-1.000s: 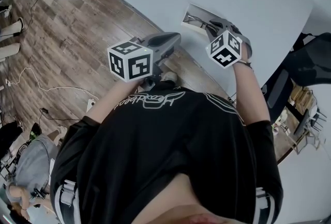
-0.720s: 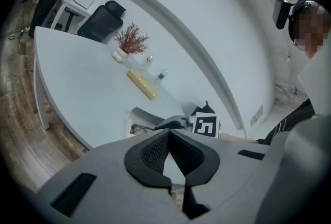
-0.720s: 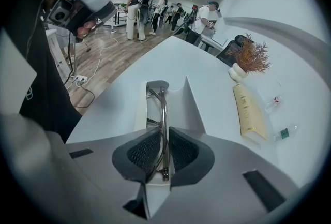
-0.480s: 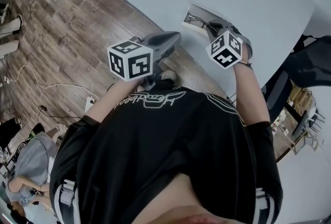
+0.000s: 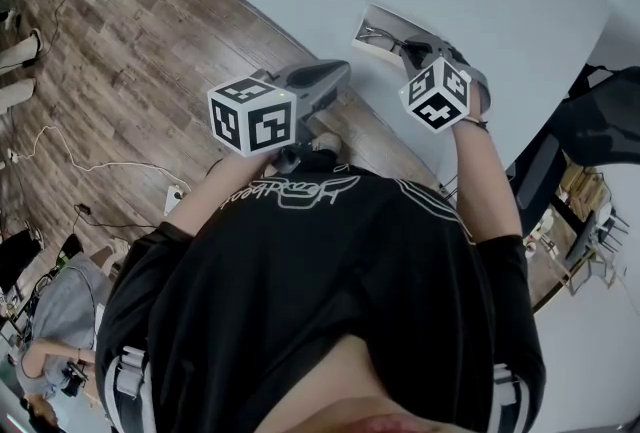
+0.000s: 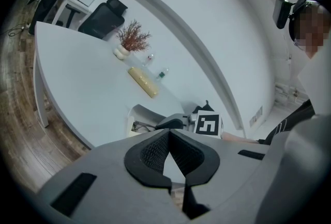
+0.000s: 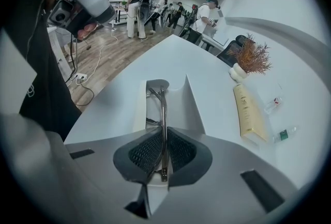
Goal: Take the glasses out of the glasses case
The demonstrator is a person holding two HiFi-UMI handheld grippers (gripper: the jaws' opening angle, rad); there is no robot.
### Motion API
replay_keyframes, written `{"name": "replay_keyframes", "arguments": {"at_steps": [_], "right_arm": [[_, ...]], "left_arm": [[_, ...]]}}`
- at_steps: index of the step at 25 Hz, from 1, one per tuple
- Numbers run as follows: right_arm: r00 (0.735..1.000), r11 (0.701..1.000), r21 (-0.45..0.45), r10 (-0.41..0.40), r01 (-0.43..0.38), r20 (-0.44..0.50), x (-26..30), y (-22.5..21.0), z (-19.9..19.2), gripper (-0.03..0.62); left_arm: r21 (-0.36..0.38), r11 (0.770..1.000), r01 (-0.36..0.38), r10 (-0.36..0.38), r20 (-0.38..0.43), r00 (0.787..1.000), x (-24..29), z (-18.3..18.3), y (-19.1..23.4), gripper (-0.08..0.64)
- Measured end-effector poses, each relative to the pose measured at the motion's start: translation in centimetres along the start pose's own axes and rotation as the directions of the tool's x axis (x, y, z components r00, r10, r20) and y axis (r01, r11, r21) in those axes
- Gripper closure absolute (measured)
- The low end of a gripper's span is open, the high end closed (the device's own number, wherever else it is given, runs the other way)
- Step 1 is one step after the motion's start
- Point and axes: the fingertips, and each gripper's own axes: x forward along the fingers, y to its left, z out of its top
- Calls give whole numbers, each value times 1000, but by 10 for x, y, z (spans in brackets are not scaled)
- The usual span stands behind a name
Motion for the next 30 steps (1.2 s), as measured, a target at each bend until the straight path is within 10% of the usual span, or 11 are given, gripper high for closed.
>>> {"name": "replay_keyframes", "arguments": {"at_steps": [30], "right_arm": [[986,988,50,-149,145,81,-22,-16,10,566]], "left_arm": [[23,1000,-6,7,-19,1000,-2,-13,-14,554]]}}
